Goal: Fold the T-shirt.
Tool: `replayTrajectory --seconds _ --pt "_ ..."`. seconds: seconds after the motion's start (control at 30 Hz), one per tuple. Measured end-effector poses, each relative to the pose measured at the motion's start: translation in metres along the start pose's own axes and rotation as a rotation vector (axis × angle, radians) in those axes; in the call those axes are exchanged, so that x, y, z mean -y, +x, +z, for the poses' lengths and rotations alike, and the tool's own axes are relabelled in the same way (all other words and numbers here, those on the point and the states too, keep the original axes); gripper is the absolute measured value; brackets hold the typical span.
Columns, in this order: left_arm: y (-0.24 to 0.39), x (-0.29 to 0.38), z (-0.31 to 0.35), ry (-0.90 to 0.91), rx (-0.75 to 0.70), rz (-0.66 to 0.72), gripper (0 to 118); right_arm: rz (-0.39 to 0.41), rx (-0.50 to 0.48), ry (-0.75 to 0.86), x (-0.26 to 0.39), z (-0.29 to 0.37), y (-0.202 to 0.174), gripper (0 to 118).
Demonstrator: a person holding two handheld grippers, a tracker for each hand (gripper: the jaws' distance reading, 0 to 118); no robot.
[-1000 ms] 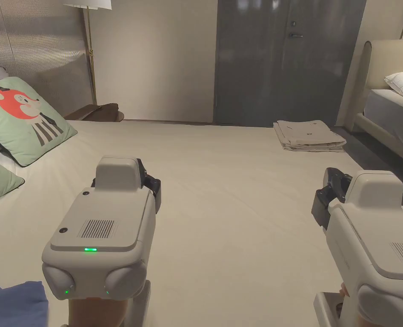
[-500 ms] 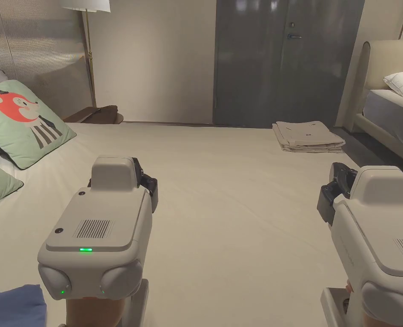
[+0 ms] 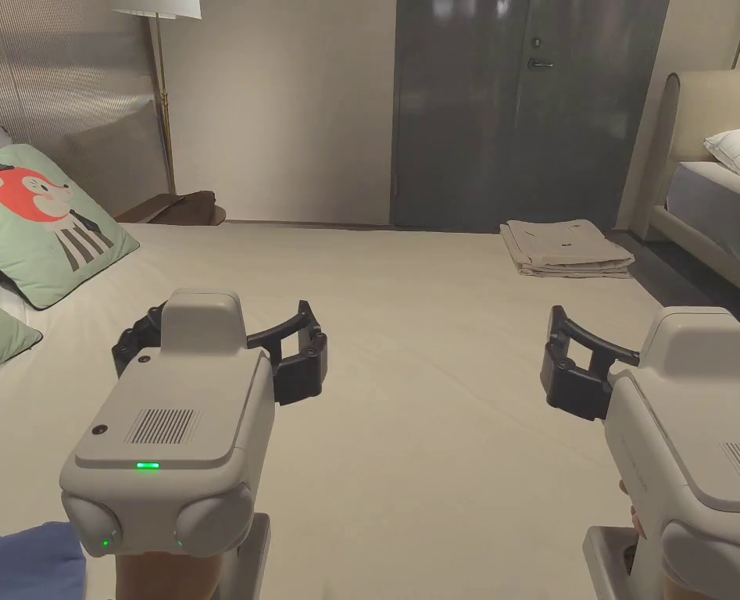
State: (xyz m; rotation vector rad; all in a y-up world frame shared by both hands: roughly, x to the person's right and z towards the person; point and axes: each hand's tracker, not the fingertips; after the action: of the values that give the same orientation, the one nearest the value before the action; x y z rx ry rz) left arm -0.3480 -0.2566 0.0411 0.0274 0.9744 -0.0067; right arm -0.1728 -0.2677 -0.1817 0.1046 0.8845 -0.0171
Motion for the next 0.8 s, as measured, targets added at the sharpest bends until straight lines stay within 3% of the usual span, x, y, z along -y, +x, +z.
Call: replayTrajectory --seconds 0.07,0.1,0.8 --pt "0.0004 0.0002 0.0012 0.013 -0.009 -0.009 110 0.010 0.006 0.024 -0.0002 0.0020 -0.0008 113" --pt "0.0001 0.0001 0.0016 0.015 -0.006 -0.008 110 0.013 0.009 0.024 -0.0006 0.0016 -0.0008 116" --pt "-0.0042 -0.0010 0.0039 0.037 -0.033 -0.002 110 0.001 -0.004 0.040 -0.0044 0.0037 0.0006 116"
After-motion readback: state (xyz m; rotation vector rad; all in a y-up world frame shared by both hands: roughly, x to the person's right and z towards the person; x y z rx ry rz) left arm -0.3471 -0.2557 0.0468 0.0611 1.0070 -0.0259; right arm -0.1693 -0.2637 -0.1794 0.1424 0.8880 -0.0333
